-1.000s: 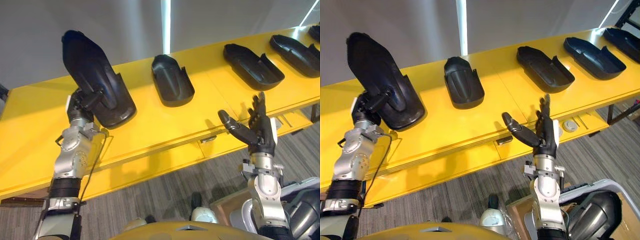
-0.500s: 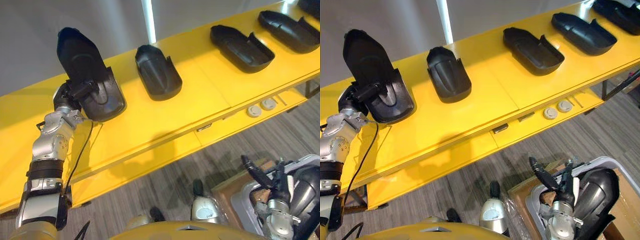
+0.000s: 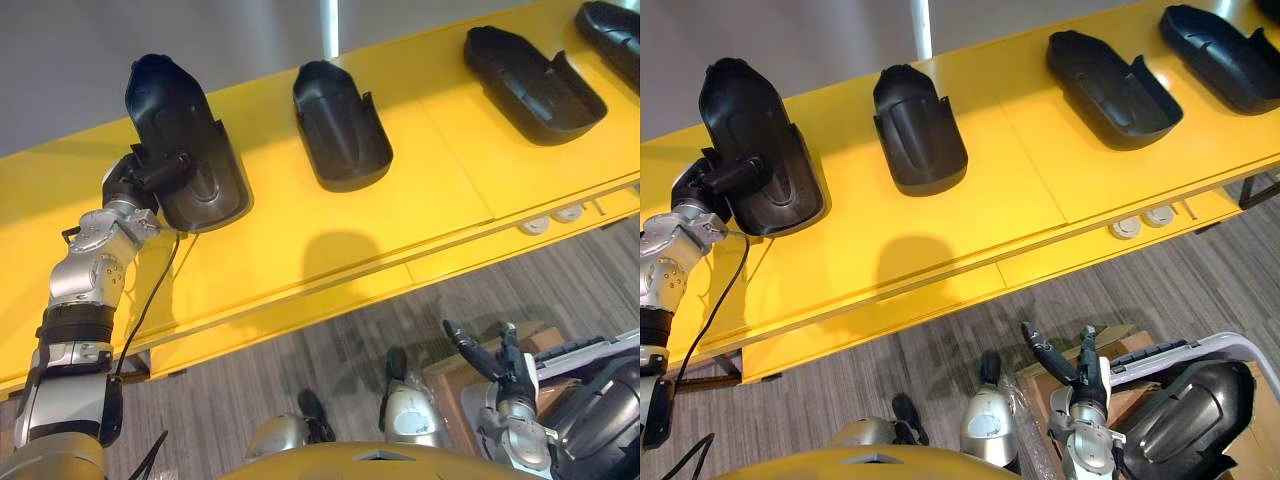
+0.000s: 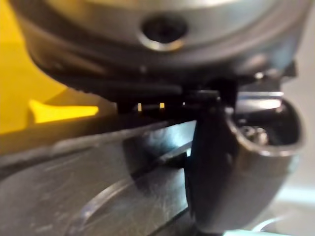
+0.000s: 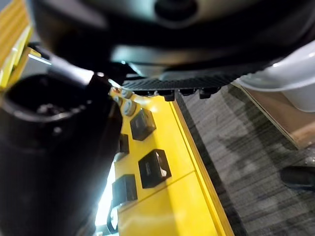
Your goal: Walk over and take three plastic housings, then place them on the shelf
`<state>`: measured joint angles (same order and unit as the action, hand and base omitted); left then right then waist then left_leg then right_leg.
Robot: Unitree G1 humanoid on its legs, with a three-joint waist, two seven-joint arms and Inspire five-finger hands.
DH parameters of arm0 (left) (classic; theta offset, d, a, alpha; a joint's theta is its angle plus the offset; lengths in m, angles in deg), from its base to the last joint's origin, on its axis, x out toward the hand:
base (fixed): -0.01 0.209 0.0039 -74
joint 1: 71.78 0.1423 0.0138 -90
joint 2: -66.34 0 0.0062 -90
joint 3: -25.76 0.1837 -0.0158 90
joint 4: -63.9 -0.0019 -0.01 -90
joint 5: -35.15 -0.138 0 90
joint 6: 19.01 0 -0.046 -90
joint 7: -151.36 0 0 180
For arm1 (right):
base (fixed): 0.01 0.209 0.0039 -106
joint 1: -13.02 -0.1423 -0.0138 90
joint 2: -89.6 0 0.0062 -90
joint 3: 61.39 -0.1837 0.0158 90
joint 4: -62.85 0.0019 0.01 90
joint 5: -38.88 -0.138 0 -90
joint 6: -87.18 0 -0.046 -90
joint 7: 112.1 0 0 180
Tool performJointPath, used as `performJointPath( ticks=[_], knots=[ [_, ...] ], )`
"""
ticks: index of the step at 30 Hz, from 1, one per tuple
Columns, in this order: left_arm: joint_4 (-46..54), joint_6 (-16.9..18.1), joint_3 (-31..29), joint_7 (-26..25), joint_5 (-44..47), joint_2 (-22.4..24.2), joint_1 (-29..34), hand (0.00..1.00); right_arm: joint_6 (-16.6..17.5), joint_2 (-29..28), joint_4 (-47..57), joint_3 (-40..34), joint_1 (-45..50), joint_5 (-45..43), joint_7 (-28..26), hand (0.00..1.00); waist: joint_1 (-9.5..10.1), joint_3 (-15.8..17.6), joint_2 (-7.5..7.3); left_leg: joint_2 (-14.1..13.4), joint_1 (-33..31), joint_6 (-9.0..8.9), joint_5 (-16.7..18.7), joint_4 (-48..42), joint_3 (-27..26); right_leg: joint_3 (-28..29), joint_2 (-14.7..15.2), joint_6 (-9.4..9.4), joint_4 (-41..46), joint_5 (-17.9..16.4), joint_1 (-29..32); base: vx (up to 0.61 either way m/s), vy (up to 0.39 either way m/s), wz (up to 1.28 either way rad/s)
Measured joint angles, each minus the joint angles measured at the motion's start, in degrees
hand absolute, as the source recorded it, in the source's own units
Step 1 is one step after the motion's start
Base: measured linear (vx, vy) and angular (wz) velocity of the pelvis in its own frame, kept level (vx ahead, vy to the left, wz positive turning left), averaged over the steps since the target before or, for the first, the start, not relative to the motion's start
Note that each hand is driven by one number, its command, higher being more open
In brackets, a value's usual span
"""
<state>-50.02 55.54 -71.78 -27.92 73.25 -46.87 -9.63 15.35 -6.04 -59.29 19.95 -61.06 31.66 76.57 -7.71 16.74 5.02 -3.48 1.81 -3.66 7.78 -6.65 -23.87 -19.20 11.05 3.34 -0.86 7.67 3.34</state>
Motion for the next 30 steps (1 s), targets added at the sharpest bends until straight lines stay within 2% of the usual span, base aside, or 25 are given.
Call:
performJointPath(
  ticks=[4, 8, 20, 21, 25, 30],
  knots=[
    [0.3, -1.1, 1.1, 2.1, -0.3, -0.5, -1.1, 0.00, -1.1, 0.0, -3.1, 1.1, -1.6, -2.6, -1.5, 1.00, 1.51, 0.3, -0.27, 0.1, -0.5, -0.65, -1.9, 2.0, 2.0, -2.2, 0.3, 0.07, 1.4, -1.6, 0.4, -0.07, -0.028, 0.26],
    [0.8, -2.3, 1.2, 3.5, -0.5, -2.8, -1.1, 0.00, -1.7, 0.2, -3.7, 1.2, -2.8, -2.7, -2.0, 1.00, 1.68, 1.1, -0.81, -0.1, -0.5, -1.34, -2.7, 3.5, 2.6, -2.9, 0.2, 0.17, 1.9, -1.9, 0.6, -0.07, -0.029, 0.15],
    [1.9, -3.4, 1.3, 8.2, -0.8, -3.9, -1.5, 0.00, -2.7, 0.6, -6.5, 1.1, -3.4, -2.8, -3.2, 1.00, 2.76, 1.5, -0.72, 0.2, -0.5, -0.77, -3.4, 3.9, 2.6, -2.9, 0.4, 0.21, 1.9, -1.9, 0.5, -0.01, 0.002, 0.01],
    [1.9, -3.4, 1.9, 8.3, -0.8, -4.2, -1.5, 1.00, -2.7, 0.6, -6.5, 1.1, -3.4, -2.8, -3.2, 1.00, 2.79, 1.5, -0.72, 0.2, -0.5, -0.77, -3.4, 3.9, 2.6, -2.9, 0.4, 0.21, 1.8, -1.9, 0.5, 0.00, 0.000, 0.00],
    [1.9, -3.5, 2.5, 9.3, -2.4, -4.6, -1.5, 1.00, -2.7, 0.6, -7.0, 1.1, -3.4, -2.8, -3.3, 1.00, 2.78, 1.5, -0.72, 0.2, -0.4, -0.78, -3.4, 3.9, 2.4, -2.8, 0.4, 0.21, 1.8, -1.9, 0.5, -0.02, 0.001, -0.01],
    [1.4, -3.5, 3.1, 9.4, -3.3, -4.6, -1.5, 1.00, -2.8, 0.6, -8.2, 0.9, -3.3, -2.8, -3.2, 1.00, 2.66, 1.5, -0.72, 0.1, -0.3, -1.62, -2.8, 3.9, 2.1, -2.8, 0.5, 0.39, 1.8, -1.8, 0.2, -0.03, 0.006, 0.00]
  ],
)
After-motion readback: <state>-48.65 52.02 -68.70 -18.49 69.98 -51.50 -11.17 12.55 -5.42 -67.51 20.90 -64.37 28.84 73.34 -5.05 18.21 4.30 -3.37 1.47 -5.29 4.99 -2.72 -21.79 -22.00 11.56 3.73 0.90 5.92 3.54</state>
